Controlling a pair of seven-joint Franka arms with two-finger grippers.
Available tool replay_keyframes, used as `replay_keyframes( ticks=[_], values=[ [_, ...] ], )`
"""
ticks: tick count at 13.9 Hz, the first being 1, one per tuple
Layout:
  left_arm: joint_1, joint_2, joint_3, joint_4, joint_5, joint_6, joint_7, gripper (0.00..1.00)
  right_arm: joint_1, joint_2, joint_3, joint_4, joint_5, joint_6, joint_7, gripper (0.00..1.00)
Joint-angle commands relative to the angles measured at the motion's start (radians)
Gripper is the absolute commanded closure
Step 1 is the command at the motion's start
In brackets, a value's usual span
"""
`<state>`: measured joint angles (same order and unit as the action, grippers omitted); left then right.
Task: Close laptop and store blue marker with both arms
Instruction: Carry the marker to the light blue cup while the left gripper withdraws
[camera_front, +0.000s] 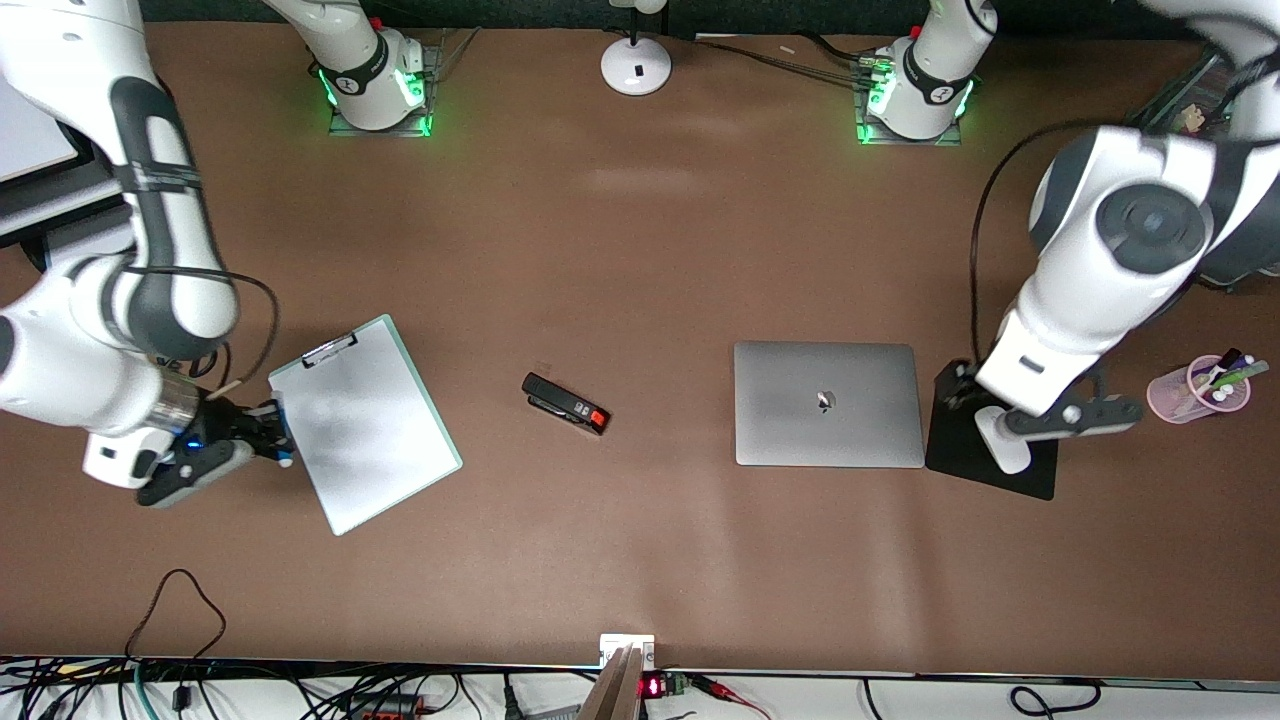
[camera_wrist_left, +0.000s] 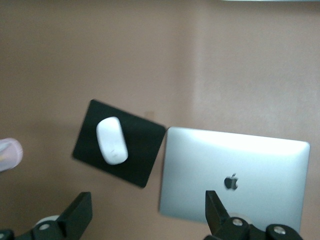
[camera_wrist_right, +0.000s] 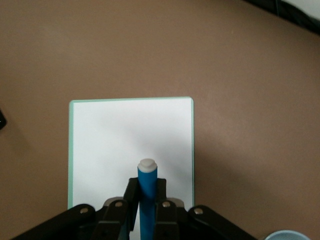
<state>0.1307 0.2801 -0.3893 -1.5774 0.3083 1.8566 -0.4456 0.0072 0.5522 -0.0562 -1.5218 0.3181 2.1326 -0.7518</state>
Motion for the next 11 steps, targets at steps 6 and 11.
replay_keyframes(
  ticks=[6, 11],
  values=[
    [0.004, -0.196, -0.01, -0.024, -0.05, -0.154, 0.007, 0.0, -0.082, -0.081, 0.009, 0.037, 0.104, -0.057, -0.496, 0.98],
    [0.01, -0.275, -0.003, -0.027, -0.129, -0.209, 0.007, 0.0, -0.191, -0.083, 0.006, 0.035, 0.263, -0.192, -0.883, 0.97]
  ],
)
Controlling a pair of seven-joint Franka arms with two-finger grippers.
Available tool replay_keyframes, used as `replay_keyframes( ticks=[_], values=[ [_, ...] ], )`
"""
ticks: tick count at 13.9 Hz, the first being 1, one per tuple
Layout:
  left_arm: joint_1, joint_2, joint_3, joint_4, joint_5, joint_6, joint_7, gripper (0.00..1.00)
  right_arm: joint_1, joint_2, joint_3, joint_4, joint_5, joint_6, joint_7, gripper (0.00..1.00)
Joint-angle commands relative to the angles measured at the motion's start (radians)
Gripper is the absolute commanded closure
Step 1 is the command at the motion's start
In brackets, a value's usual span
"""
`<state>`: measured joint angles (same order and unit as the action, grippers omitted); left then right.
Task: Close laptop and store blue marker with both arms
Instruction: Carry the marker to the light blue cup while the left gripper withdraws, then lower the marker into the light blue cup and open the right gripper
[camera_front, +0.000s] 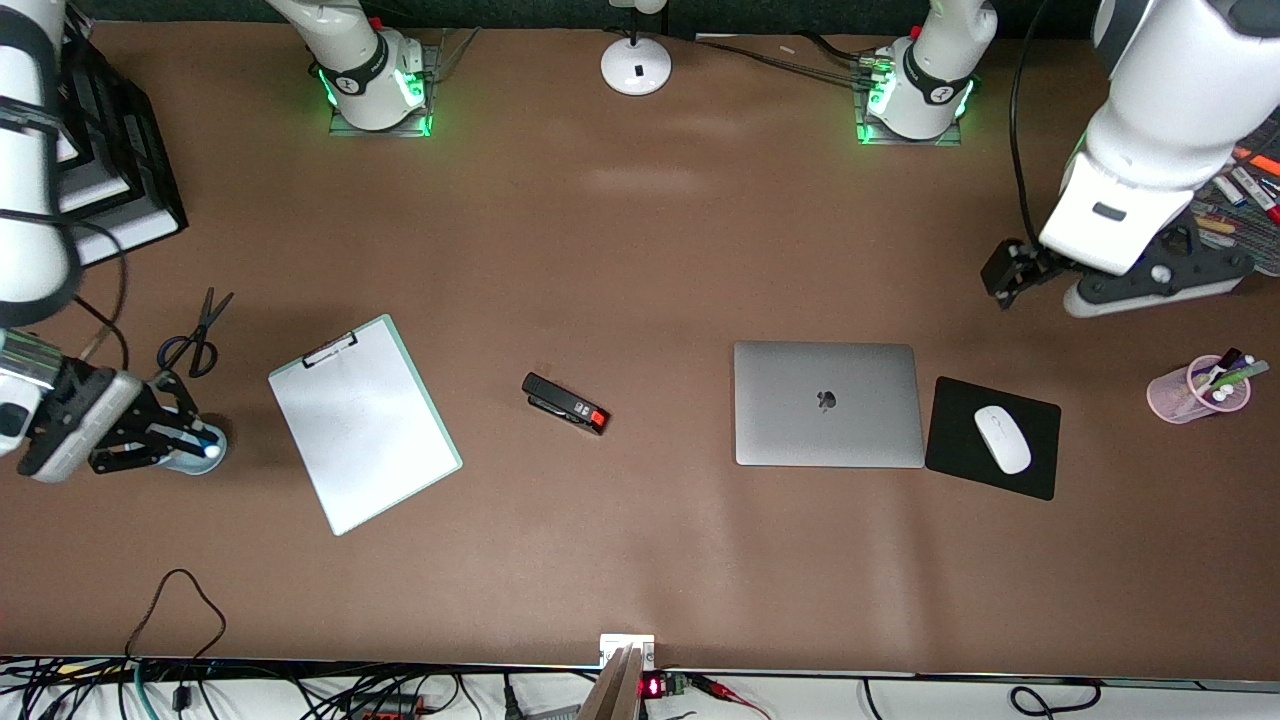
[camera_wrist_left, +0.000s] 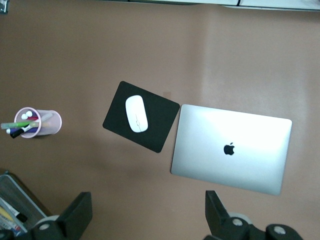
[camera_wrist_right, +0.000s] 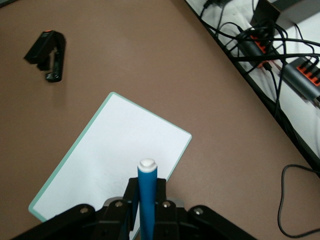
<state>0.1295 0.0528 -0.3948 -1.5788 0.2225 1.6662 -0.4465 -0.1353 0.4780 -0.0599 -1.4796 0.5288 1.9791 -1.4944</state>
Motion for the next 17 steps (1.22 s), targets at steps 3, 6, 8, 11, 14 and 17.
replay_keyframes(
  ticks=[3, 6, 8, 11, 14, 17],
  values=[
    [0.045, -0.08, 0.002, -0.026, -0.11, -0.055, 0.009, 0.0, -0.101, -0.009, 0.009, -0.007, 0.057, -0.11, -0.301, 0.97],
    [0.082, -0.103, 0.004, -0.027, -0.184, -0.085, 0.009, 0.0, -0.148, -0.005, 0.009, -0.005, 0.057, -0.181, -0.418, 0.97],
    [0.091, -0.111, 0.004, -0.026, -0.189, -0.1, 0.009, 0.0, -0.182, -0.004, 0.011, -0.004, 0.092, -0.209, -0.455, 0.97],
    [0.122, -0.116, 0.005, -0.024, -0.193, -0.102, 0.081, 0.0, -0.202, 0.011, 0.009, -0.001, 0.154, -0.21, -0.53, 0.98],
    [0.159, -0.12, 0.005, -0.023, -0.193, -0.118, 0.159, 0.0, -0.21, 0.043, 0.009, -0.001, 0.192, -0.203, -0.601, 0.98],
    [0.173, -0.123, 0.004, -0.017, -0.193, -0.128, 0.206, 0.0, -0.225, 0.076, 0.009, 0.001, 0.238, -0.201, -0.653, 0.98]
  ],
)
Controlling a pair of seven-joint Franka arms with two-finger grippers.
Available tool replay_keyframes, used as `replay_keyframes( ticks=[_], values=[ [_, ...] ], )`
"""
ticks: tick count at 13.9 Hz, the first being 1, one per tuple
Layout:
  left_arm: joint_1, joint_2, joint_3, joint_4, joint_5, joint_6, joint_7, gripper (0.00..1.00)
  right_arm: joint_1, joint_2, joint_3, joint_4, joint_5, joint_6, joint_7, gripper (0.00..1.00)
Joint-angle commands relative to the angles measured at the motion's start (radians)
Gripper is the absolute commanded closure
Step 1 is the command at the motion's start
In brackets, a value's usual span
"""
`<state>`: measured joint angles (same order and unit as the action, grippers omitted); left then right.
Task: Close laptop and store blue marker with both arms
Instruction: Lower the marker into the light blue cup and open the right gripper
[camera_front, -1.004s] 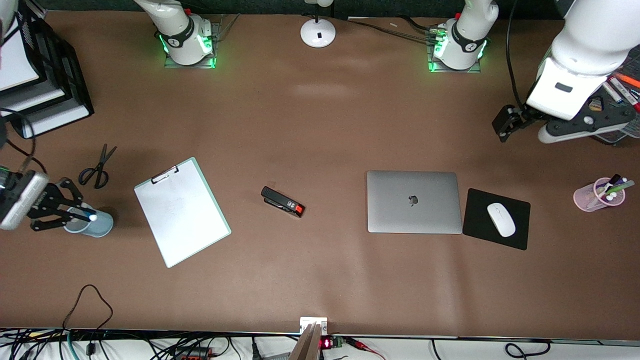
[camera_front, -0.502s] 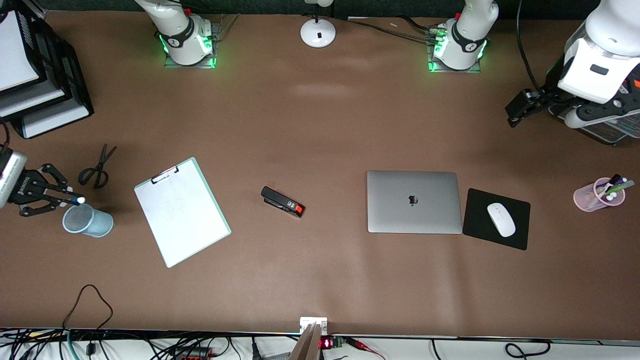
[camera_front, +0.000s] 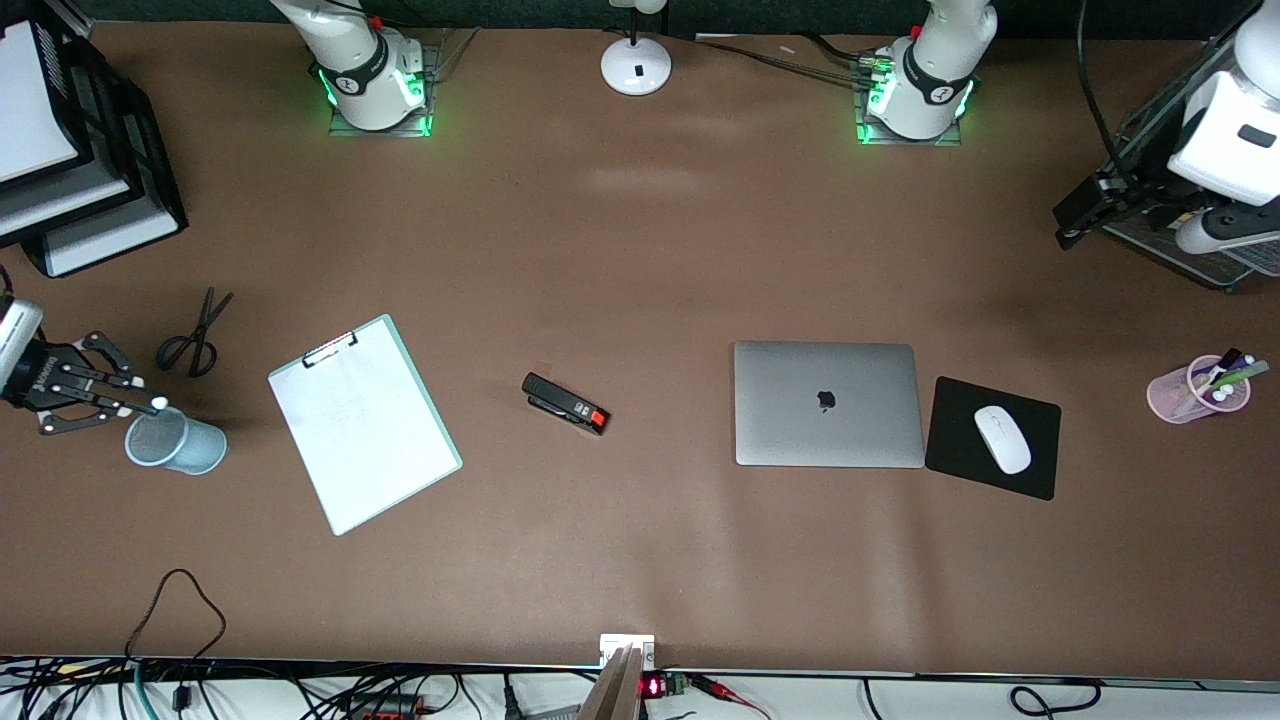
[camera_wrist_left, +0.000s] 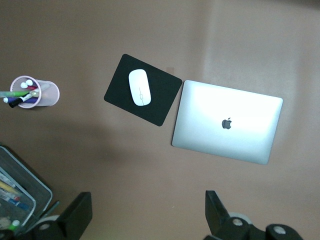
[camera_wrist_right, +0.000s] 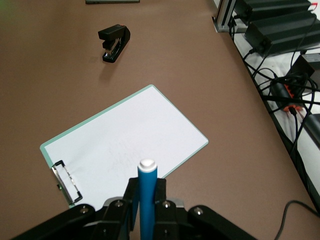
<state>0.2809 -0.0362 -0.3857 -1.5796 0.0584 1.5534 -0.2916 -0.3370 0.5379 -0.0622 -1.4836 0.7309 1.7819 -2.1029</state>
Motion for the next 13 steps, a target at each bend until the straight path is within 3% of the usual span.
replay_keyframes(
  ticks=[1, 4, 6, 7, 13],
  values=[
    [0.023, -0.034, -0.007, -0.013, -0.029, -0.031, 0.055, 0.0, -0.028, 0.019, 0.012, 0.012, 0.036, -0.004, -0.048, 0.98],
    [-0.006, -0.031, 0.033, 0.015, -0.029, -0.036, 0.092, 0.0, -0.036, 0.1, 0.012, 0.133, 0.039, -0.012, -0.054, 0.98],
    [-0.159, -0.031, 0.204, 0.013, -0.029, -0.036, 0.147, 0.0, -0.045, 0.129, 0.012, 0.158, 0.044, -0.013, -0.055, 0.98],
    [-0.196, -0.03, 0.25, 0.012, -0.029, -0.038, 0.182, 0.0, -0.05, 0.134, 0.012, 0.158, 0.044, -0.013, -0.055, 0.98],
    [-0.206, -0.025, 0.257, 0.009, -0.029, -0.039, 0.207, 0.0, -0.086, 0.177, 0.015, 0.158, 0.071, -0.015, -0.055, 0.98]
  ],
)
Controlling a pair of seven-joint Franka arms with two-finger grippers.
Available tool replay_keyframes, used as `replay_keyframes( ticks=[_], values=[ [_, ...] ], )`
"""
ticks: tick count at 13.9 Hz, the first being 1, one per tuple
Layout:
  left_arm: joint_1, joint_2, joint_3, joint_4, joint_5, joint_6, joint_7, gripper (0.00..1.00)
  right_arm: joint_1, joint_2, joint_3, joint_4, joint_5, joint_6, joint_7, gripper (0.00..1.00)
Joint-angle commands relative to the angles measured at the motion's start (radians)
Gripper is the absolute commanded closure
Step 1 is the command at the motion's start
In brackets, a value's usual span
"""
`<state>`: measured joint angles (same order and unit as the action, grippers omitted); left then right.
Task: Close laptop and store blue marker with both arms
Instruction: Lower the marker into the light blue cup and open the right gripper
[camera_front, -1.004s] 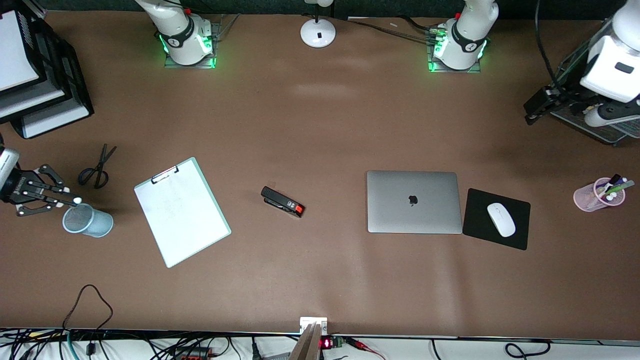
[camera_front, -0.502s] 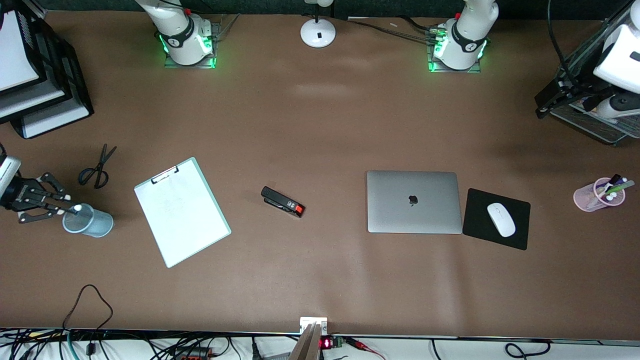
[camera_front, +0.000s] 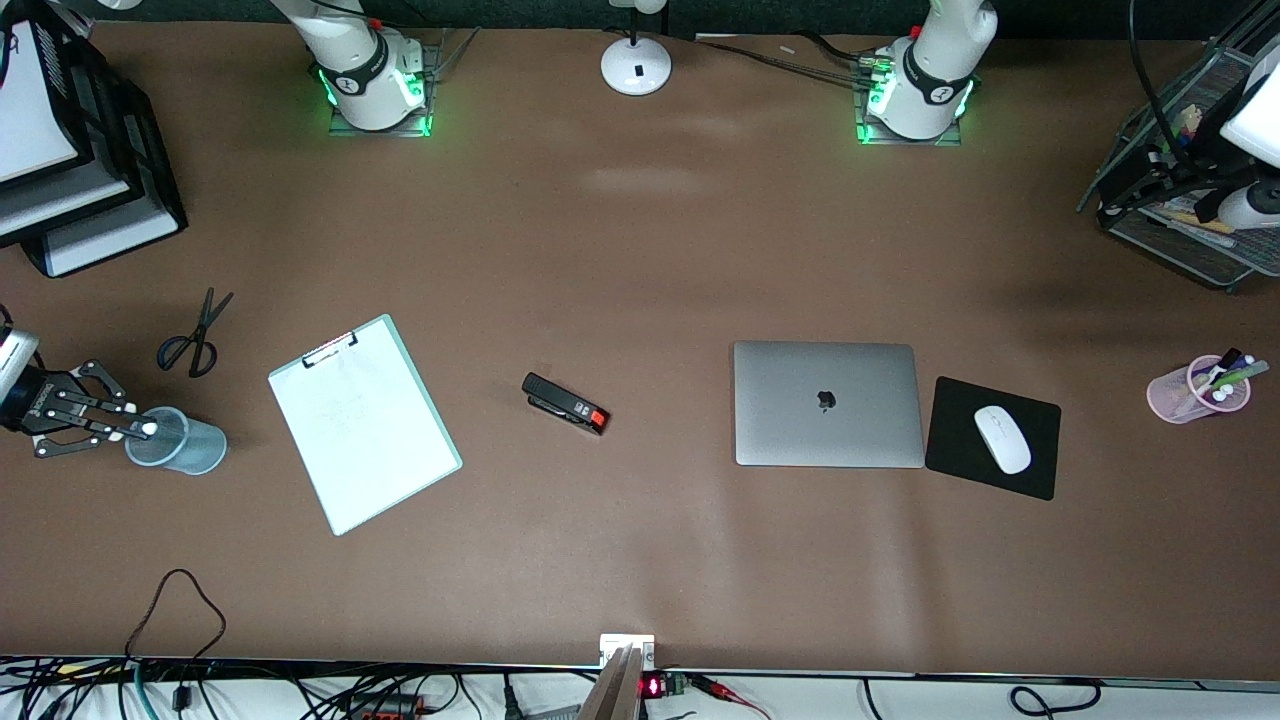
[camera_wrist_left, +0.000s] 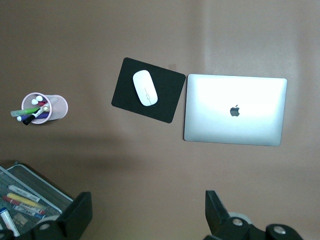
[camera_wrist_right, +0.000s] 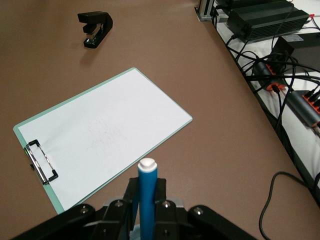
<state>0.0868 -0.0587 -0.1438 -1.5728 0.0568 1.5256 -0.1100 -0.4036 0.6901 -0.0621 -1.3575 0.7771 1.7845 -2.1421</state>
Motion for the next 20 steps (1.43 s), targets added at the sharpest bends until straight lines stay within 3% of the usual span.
replay_keyframes(
  ticks=[1, 11, 12, 13, 14, 18, 20],
  values=[
    [-0.013, -0.003, 0.016, 0.002, -0.028, -0.013, 0.026, 0.0, -0.024, 0.035, 0.015, 0.032, 0.025, -0.017, -0.016, 0.98],
    [-0.087, -0.01, 0.078, 0.002, -0.028, -0.025, 0.024, 0.0, -0.063, 0.114, 0.013, 0.032, 0.05, -0.014, -0.015, 0.93],
    [-0.085, -0.009, 0.076, 0.002, -0.028, -0.022, 0.024, 0.0, -0.066, 0.117, 0.013, 0.032, 0.048, -0.013, -0.009, 0.78],
    [-0.084, -0.009, 0.073, 0.002, -0.028, -0.021, 0.024, 0.0, -0.066, 0.115, 0.011, 0.032, 0.048, -0.013, -0.001, 0.07],
    [-0.084, -0.009, 0.072, 0.002, -0.028, -0.021, 0.026, 0.0, -0.073, 0.115, 0.011, 0.032, 0.05, -0.016, 0.007, 0.0],
    [-0.081, -0.007, 0.072, 0.005, -0.028, -0.018, 0.026, 0.0, -0.075, 0.071, 0.005, 0.034, 0.025, -0.028, 0.111, 0.0],
    [-0.079, -0.007, 0.072, 0.005, -0.028, -0.016, 0.026, 0.0, -0.069, 0.017, 0.004, 0.037, -0.027, -0.078, 0.201, 0.0]
  ],
)
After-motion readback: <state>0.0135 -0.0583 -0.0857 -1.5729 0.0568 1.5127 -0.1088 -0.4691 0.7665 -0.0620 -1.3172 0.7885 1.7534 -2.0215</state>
